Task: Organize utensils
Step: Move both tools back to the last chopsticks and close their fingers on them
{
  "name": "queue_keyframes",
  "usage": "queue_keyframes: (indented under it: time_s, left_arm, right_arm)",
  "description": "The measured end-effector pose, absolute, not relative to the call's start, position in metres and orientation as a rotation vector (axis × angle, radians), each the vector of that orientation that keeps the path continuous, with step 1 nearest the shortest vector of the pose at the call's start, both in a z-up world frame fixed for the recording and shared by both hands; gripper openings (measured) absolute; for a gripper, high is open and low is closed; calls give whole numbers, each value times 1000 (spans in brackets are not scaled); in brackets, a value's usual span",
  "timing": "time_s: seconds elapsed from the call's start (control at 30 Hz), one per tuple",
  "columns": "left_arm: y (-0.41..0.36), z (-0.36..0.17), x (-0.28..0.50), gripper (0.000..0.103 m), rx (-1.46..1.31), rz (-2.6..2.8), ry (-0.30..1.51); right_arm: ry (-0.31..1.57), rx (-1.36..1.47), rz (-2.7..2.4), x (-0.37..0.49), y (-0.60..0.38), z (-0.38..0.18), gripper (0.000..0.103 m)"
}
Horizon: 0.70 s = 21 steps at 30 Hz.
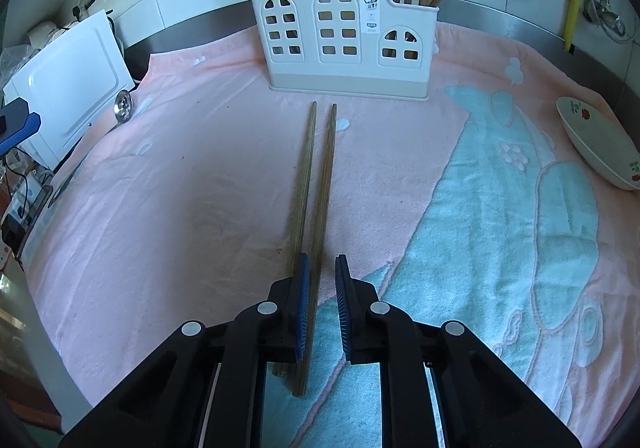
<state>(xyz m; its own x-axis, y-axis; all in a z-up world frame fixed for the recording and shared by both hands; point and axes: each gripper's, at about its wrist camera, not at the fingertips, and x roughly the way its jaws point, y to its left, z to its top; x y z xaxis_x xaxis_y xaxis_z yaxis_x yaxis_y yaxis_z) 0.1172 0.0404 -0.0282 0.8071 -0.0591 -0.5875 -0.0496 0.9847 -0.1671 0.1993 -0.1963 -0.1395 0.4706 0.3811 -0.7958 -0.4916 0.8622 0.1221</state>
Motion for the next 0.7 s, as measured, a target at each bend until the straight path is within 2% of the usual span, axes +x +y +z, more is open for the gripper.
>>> queue_keyframes:
  time_s: [0.2, 0.27, 0.7]
  left_arm:
    - [39, -31, 117, 84, -174, -8, 641]
    - [38, -32, 117, 84, -178, -10, 643]
    - [-11, -62, 124, 83, -140, -82, 718]
  right_arm:
    - [937, -158, 533, 195, -190, -144, 13]
    - [932, -156, 520, 196, -191, -144, 7]
    - [857, -96, 502, 184, -217, -116, 6]
